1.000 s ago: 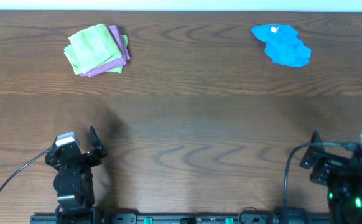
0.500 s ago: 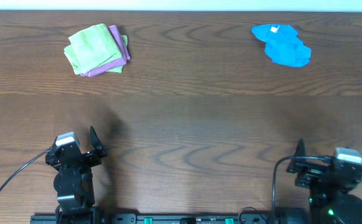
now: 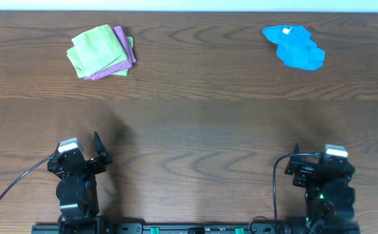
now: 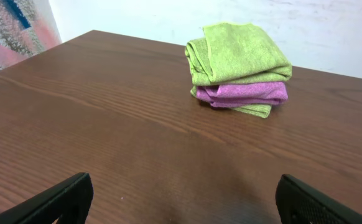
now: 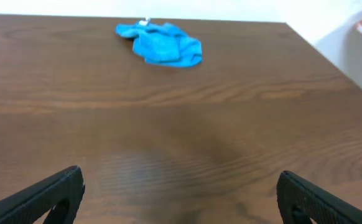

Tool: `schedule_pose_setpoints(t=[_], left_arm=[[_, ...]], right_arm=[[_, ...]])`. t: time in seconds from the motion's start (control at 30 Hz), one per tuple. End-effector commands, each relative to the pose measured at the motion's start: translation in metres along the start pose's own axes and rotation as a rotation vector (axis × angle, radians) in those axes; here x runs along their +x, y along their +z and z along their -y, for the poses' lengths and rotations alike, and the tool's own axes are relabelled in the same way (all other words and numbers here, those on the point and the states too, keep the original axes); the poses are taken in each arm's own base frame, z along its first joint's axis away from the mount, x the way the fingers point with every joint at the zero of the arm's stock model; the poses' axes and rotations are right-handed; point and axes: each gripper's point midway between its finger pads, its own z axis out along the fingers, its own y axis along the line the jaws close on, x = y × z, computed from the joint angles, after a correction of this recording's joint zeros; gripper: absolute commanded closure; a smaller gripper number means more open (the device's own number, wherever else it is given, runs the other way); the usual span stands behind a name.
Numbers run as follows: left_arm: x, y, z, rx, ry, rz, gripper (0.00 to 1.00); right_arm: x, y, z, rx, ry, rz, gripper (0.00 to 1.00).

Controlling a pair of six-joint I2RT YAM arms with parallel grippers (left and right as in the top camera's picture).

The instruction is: Fold the cloth

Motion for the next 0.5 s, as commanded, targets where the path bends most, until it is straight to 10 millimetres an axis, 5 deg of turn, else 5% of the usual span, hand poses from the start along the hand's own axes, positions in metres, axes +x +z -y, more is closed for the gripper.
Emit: schedule_pose_setpoints(t=[0.0, 0.47], left_arm=[[0.015, 0.002, -0.004, -0.018, 0.026, -0.03, 0.05], [0.015, 0.002, -0.004, -0.018, 0.026, -0.031, 0.05]], right_arm=[[0.013, 0.006, -0.002, -0.004, -0.017, -0.018, 0.01], [0.054, 0.021, -0.008, -0.015, -0.039, -0.114, 0.01]])
